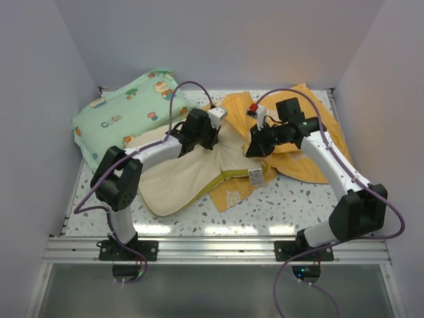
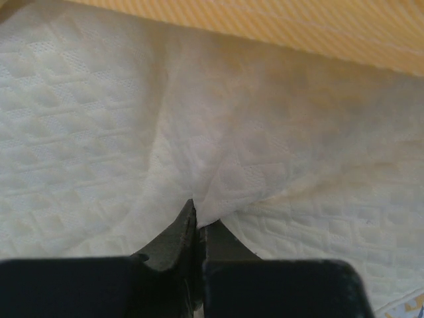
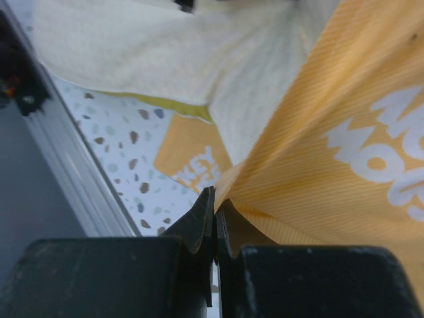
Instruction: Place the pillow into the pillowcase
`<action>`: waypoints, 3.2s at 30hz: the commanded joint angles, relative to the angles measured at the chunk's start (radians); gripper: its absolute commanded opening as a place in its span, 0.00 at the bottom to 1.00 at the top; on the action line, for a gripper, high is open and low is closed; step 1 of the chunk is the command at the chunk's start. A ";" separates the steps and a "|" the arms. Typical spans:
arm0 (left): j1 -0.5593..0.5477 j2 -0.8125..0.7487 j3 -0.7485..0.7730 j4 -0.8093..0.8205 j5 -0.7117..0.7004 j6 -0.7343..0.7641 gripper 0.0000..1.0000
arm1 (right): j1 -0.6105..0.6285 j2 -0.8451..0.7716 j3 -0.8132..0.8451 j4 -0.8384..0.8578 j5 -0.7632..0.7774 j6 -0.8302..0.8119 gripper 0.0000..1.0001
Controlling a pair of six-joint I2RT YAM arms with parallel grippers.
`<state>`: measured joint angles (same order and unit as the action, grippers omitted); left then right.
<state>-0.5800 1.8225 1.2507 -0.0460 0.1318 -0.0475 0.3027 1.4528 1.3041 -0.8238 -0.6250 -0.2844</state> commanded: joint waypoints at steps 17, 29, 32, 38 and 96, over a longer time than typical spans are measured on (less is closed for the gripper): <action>0.020 -0.207 0.029 0.161 0.235 -0.382 0.00 | 0.124 0.020 0.021 0.284 -0.102 0.358 0.00; -0.012 -0.062 -0.014 0.322 0.249 -0.644 0.00 | 0.277 0.049 0.049 0.468 -0.258 0.559 0.00; 0.018 -0.066 -0.042 0.333 0.255 -0.657 0.00 | 0.276 0.064 0.012 0.464 -0.173 0.504 0.00; 0.065 -0.062 -0.111 0.383 0.290 -0.738 0.00 | 0.260 0.110 -0.060 0.382 0.137 0.370 0.00; -0.193 0.029 -0.087 0.048 0.228 0.290 0.12 | 0.025 -0.127 -0.738 0.755 0.207 0.918 0.00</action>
<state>-0.7898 1.7969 1.0698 -0.0414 0.2596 0.3176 0.2810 1.3384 0.5091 -0.1478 -0.3351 0.6411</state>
